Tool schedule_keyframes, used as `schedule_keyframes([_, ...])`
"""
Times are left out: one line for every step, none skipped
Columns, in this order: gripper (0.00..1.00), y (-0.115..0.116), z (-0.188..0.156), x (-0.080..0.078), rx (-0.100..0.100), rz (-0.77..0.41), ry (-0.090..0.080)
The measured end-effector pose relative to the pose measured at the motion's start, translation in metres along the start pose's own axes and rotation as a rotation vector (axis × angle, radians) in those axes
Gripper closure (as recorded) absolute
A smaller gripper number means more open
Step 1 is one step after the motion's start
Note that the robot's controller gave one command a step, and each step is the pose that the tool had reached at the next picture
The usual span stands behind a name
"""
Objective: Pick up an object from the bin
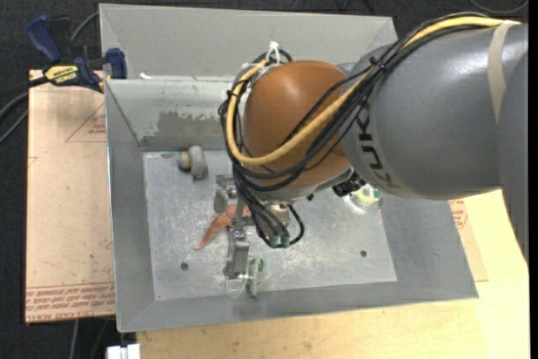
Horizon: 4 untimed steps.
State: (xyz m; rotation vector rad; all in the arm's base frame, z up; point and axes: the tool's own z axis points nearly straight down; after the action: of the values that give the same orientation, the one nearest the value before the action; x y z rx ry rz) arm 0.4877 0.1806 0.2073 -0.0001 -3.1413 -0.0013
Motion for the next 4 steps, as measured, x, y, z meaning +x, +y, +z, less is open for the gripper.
schedule_keyframes([0.00, -0.036, 0.058, -0.010, 0.000, -0.246, 0.007])
schedule_keyframes([0.00, -0.023, 0.084, -0.043, -0.001, -0.507, -0.002])
schedule_keyframes([1.00, -0.108, 0.107, -0.073, -0.001, -0.037, 0.005])
schedule_keyframes([0.00, -0.108, 0.107, -0.073, -0.001, -0.037, 0.006])
